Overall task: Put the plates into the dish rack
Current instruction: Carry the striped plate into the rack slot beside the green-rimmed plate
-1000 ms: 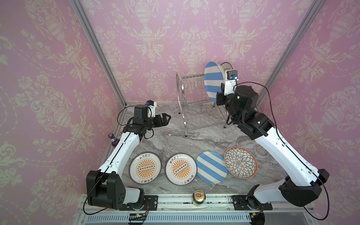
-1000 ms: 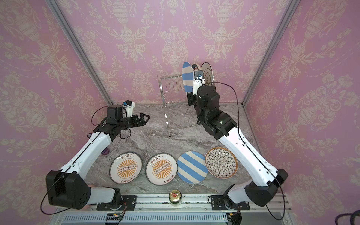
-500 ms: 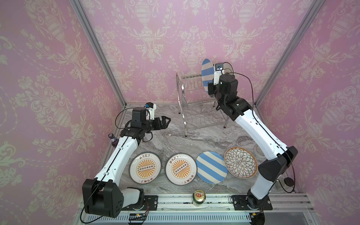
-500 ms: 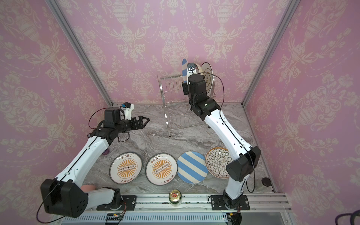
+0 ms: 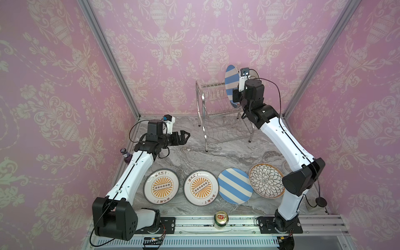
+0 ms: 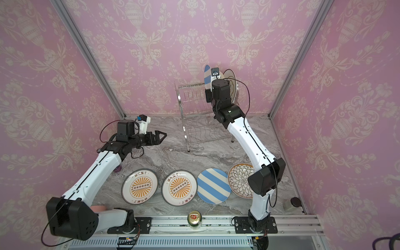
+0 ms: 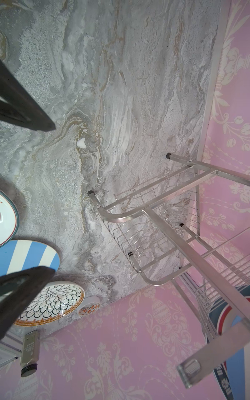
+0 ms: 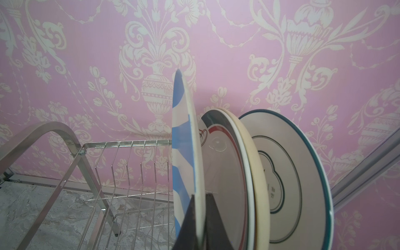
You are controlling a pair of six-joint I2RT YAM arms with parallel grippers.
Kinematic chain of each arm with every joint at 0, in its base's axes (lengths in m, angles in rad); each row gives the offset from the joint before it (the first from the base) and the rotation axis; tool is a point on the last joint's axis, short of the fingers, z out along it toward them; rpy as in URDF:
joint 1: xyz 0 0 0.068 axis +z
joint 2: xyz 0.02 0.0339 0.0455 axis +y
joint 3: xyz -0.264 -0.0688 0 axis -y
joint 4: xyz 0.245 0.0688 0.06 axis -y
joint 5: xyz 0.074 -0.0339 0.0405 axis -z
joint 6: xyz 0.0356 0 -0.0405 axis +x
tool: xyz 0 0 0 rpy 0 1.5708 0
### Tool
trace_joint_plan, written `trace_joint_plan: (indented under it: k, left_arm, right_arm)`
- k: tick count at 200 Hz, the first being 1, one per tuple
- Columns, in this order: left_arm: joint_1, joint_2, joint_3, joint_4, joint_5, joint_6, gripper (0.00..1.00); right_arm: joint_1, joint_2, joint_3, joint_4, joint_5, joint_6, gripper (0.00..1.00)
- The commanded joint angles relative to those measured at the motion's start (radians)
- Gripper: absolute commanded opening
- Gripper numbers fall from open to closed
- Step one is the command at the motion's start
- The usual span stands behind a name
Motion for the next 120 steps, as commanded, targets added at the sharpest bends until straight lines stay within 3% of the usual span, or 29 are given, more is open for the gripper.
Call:
trace_joint_plan:
  k: [1, 120]
  left_arm:
    - [0.015, 0.001, 0.04, -0.036, -0.005, 0.023, 0.99]
    - [0.047, -0.008, 0.019, 0.031, 0.032, -0.004, 0.99]
  right_arm:
    - [-0.004, 0.025, 0.045, 0.009, -0.002, 0.022, 0.0]
    - [-0.014, 0.083, 0.166, -0.027, 0.027, -0.037, 0.0]
